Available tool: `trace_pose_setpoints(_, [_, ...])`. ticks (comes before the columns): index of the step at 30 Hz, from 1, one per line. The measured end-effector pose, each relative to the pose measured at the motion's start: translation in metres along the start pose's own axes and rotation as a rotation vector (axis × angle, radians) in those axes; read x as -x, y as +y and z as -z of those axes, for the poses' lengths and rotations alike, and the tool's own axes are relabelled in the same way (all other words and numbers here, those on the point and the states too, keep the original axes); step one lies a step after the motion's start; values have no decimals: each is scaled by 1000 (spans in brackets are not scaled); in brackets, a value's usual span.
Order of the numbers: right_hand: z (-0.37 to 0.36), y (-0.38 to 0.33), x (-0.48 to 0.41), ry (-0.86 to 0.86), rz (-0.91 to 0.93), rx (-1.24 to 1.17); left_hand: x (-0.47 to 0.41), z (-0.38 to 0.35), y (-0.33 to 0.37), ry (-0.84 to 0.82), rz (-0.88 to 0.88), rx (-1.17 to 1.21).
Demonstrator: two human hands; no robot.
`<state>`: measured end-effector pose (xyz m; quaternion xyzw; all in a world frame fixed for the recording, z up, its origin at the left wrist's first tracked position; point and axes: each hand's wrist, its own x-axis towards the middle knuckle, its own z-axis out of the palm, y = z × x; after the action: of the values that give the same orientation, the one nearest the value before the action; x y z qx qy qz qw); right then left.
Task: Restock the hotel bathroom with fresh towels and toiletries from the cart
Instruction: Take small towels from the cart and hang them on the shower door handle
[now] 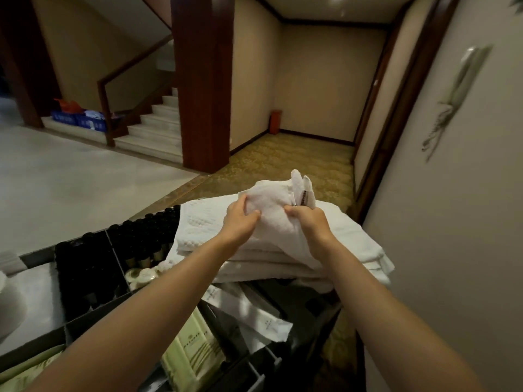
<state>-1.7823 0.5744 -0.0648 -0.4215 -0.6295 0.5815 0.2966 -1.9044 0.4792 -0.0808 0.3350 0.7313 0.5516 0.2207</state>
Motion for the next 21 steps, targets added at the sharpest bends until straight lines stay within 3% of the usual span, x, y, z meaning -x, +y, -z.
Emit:
trace_pose_setpoints(5, [47, 2, 80, 181, -9, -48, 52, -22, 15, -191, 131, 205])
trace_pose_setpoints(21, [130, 61, 339, 531, -133, -287, 261, -99, 22, -451, 69, 299])
